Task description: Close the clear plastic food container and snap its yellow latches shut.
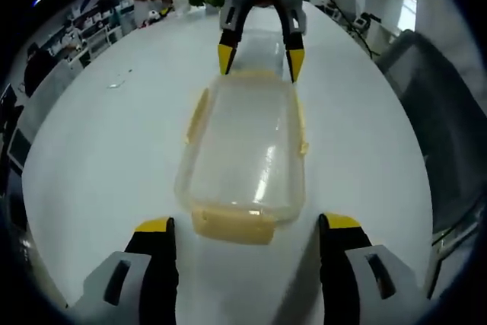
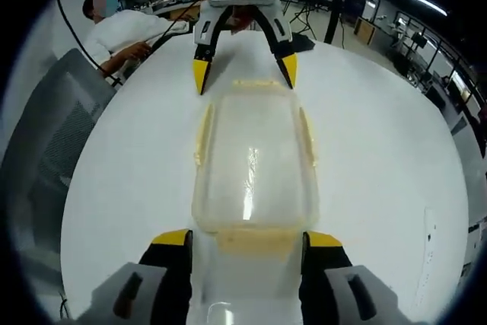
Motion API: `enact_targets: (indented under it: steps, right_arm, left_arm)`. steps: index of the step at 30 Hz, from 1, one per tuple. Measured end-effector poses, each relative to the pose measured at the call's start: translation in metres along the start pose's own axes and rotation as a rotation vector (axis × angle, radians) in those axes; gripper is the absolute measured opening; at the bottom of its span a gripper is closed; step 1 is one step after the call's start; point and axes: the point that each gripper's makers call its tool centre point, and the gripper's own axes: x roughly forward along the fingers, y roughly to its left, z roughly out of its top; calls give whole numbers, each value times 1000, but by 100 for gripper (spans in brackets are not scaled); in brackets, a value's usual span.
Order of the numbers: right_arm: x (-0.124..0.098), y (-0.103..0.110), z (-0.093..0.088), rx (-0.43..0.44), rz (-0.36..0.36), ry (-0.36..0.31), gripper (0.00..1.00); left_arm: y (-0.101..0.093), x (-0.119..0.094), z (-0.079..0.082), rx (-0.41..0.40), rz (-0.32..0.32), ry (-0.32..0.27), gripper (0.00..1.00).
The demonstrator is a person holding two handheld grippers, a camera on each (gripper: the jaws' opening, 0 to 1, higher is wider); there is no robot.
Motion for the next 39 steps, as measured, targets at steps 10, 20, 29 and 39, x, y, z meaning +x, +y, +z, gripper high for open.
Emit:
enact_targets:
  steps: [10, 20, 29, 39]
  right_arm:
    - [2, 0, 0, -4, -12, 14, 50]
    - [1, -3, 0, 26, -33, 25, 37]
    - [1, -2, 0, 18, -29, 24, 37]
    - [4, 1, 0, -5, -17, 57, 37]
  left_arm:
    - [0, 2, 8, -8, 7, -22, 59]
    - [0, 0, 8, -17, 10, -13, 55]
    - [-5, -3, 4, 6, -14, 0, 52]
    - [-11, -7, -4, 25, -28, 39, 36]
